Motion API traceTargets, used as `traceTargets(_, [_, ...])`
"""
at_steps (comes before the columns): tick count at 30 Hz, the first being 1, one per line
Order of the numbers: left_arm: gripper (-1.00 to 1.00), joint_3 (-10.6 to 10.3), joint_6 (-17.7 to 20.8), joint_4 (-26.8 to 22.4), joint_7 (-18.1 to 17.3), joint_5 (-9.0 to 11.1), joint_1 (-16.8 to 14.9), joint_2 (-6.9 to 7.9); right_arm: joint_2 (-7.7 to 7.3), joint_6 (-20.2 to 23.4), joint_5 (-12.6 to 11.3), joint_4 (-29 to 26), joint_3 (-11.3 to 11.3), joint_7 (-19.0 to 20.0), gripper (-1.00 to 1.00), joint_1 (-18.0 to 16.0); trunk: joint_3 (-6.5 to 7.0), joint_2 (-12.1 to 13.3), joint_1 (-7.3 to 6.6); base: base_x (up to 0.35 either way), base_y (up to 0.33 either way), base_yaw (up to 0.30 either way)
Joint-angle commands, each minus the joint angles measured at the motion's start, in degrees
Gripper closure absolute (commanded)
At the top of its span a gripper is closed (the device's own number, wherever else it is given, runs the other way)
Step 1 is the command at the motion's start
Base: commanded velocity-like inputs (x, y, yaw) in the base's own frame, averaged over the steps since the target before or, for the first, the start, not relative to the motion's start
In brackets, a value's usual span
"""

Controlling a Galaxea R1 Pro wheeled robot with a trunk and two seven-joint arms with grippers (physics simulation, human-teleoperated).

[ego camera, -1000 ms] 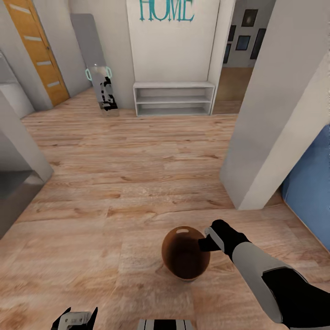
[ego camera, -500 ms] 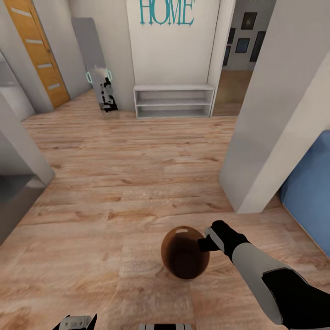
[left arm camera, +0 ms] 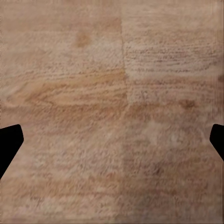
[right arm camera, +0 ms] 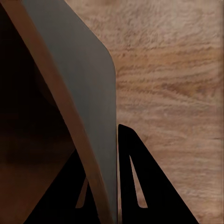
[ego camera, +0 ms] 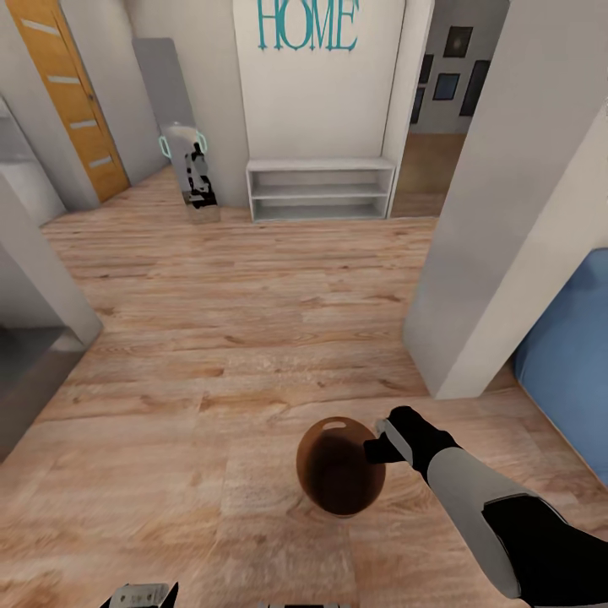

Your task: Put the three can of soda from the living room inside the tash can in the kitchen.

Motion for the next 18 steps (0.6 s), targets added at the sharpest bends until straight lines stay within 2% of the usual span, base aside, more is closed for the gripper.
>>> traceTargets(1, [-1.00, 0.0, 0.1, 0.0, 0.0, 0.0, 0.0, 0.00, 0.01, 0.0, -0.8, 0.0, -0.2, 0.2, 1.00, 0.0, 0.19, 0.4, -0.23, 0.000, 0.000, 0.000])
traceTargets(7, [-1.00, 0.0, 2.3, 0.0, -0.2, 0.1, -0.1, 0.03, 0.06, 0.0, -0.8, 0.0, -0.2, 0.2, 1.00, 0.3, 1.27, 2.8, -1.55, 0.000, 0.000, 0.000])
traceTargets(10, [-1.00, -0.1, 5.5, 0.0, -0.3, 0.1, -1.5, 0.05, 0.08, 0.0, -0.8, -0.1, -0.2, 0.2, 1.00, 0.4, 1.80, 4.0, -2.20, 0.000, 0.000, 0.000])
traceTargets(11, [-1.00, -0.1, 9.4, 0.0, -0.4, 0.1, -3.3, 0.07, 0.08, 0.0, -0.8, -0.1, -0.3, 0.2, 1.00, 0.5, 1.98, 4.4, -2.42, 0.000, 0.000, 0.000])
traceTargets(14, [-1.00, -0.1, 17.5, 0.0, -0.5, 0.0, -6.9, 0.10, 0.16, 0.0, -0.8, -0.3, -0.3, 0.2, 1.00, 0.5, 2.52, 5.6, -3.08, 0.000, 0.000, 0.000])
traceTargets(15, [-1.00, -0.2, 23.1, -0.1, -0.5, 0.1, -9.7, 0.17, 0.23, 0.0, -0.8, -0.3, -0.2, 0.2, 1.00, 0.5, 2.70, 6.0, -3.30, 0.000, 0.000, 0.000])
traceTargets(17, [-1.00, -0.3, 28.9, -0.3, -0.5, 0.1, -12.8, 0.21, 0.28, 0.0, -0.8, -0.4, -0.2, 0.2, 1.00, 0.5, 3.06, 6.8, -3.74, 0.000, 0.000, 0.000])
traceTargets(18, [-1.00, -0.3, 35.3, -0.4, -0.5, 0.1, -16.1, 0.26, 0.31, 0.0, -0.8, -0.4, -0.2, 0.2, 1.00, 0.5, 3.24, 7.2, -3.96, 0.000, 0.000, 0.000])
